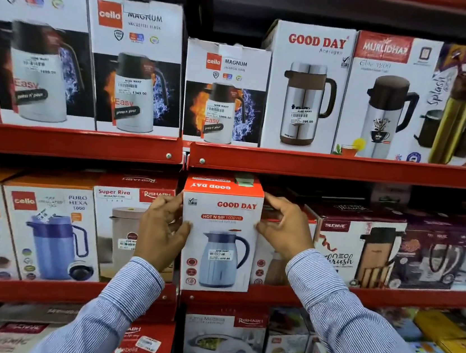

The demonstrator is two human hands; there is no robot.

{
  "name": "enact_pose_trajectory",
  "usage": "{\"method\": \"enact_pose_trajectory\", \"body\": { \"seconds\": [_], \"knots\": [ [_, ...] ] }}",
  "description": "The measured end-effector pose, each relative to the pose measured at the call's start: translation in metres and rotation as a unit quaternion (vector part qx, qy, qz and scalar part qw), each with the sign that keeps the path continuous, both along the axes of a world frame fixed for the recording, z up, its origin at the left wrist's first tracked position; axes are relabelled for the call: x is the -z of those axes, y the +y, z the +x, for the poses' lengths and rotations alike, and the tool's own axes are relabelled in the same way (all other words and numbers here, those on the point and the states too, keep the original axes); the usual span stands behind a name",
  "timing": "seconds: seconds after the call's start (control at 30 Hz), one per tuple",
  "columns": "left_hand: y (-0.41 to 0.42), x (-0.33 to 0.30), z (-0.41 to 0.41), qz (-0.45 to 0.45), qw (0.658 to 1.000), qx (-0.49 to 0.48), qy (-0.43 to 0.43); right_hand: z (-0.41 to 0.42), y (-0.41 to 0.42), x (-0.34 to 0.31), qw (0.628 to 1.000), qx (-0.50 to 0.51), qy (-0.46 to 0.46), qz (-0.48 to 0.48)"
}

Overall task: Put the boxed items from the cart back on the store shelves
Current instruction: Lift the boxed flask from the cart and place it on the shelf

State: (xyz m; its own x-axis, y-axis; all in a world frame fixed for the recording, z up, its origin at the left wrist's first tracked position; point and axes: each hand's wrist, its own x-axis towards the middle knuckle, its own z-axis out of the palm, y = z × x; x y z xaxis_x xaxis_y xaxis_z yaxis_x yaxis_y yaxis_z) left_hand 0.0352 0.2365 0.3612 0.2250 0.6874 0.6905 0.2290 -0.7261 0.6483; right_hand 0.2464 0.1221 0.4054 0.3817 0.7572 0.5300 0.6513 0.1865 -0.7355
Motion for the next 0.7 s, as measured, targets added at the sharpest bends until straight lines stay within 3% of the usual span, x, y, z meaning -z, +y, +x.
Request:
{"method": "enact_pose_trajectory", "body": {
  "seconds": [0.27, 0.53, 0.7],
  "knots": [
    [0.003, -0.007, 0.011, 0.036, 0.997, -0.063, 0.036, 0.01, 0.019, -0.003, 1.0, 0.005, 0.024, -0.003],
    [-0.002, 0.0, 0.015, 0.013, 0.994, -0.076, 0.076, 0.011, 0.025, 0.01, 0.999, 0.0, 0.031, -0.04],
    [-0.011, 0.002, 0.014, -0.048, 0.995, -0.062, 0.065, 0.006, 0.029, 0.01, 0.997, -0.006, -0.015, -0.081]
  ]
}}
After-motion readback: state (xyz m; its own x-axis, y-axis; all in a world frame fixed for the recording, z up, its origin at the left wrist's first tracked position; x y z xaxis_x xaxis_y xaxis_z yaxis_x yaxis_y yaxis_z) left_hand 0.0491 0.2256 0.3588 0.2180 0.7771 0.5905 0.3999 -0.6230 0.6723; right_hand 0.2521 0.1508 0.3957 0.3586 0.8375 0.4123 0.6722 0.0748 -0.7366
